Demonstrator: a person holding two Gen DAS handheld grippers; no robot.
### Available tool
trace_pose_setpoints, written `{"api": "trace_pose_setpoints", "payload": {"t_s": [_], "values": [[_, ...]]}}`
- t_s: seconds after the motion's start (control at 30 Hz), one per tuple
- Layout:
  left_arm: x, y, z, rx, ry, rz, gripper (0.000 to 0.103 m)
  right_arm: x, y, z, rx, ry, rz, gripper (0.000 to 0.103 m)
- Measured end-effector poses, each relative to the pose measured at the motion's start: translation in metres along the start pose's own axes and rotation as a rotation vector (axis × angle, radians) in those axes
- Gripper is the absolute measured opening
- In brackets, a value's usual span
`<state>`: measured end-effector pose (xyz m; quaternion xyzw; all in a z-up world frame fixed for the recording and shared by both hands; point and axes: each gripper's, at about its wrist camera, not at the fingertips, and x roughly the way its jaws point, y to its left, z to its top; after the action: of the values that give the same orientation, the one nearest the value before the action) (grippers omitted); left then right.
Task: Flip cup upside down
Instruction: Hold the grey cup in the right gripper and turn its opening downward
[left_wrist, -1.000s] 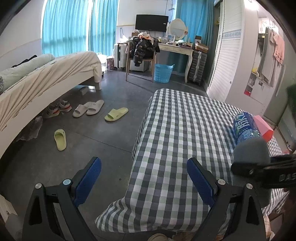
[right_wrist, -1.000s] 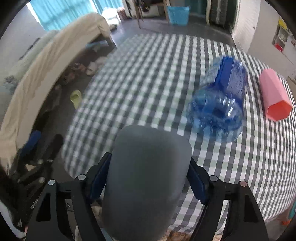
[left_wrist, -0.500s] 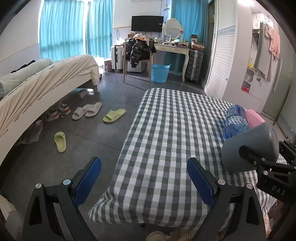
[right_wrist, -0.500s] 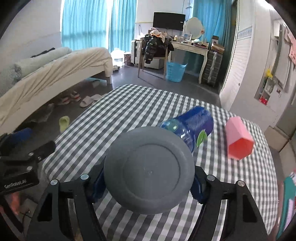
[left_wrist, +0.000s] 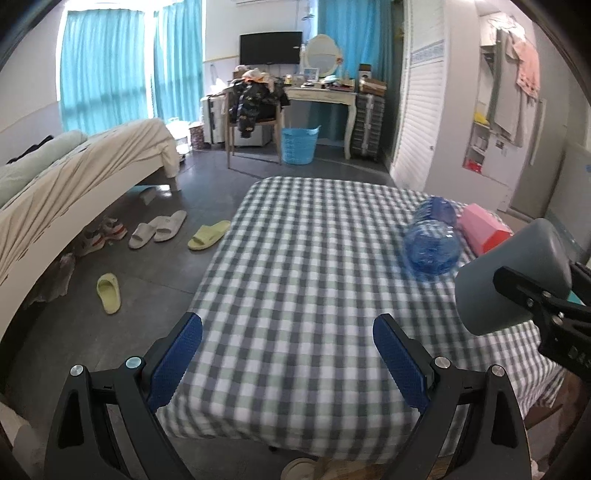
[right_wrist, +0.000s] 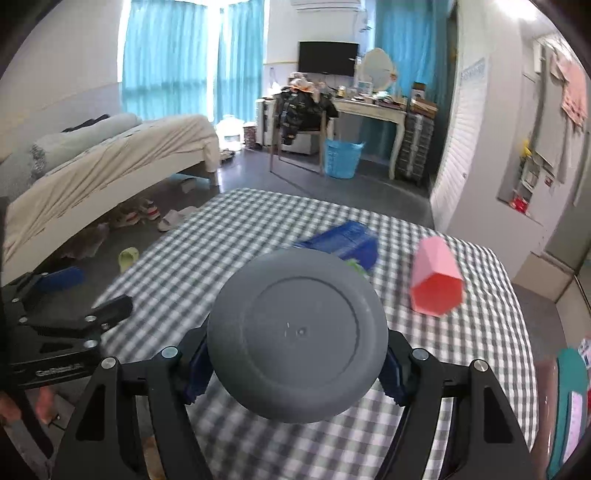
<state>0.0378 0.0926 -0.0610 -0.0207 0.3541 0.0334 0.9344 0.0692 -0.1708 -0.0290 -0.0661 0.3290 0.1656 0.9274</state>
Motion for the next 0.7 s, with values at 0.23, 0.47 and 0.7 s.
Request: {"api": "trace_pose_setpoints", "payload": {"t_s": [0.23, 0.47, 0.7], "values": [[0.008, -0.028, 0.012, -0.011, -0.025, -0.063, 0.096, 0.0, -0.038, 0.002, 0.04, 0.005, -0.038, 0.072], [0.019, -0.045, 0.019, -0.003, -0.014, -0.062, 0.096, 0.021, -0.062, 0.011, 0.046, 0.061, -0.064, 0.072], [0.029, -0.054, 0.018, 0.01, 0.015, -0.025, 0.096, 0.042, -0.069, 0.005, 0.061, 0.097, -0.03, 0.072]]}}
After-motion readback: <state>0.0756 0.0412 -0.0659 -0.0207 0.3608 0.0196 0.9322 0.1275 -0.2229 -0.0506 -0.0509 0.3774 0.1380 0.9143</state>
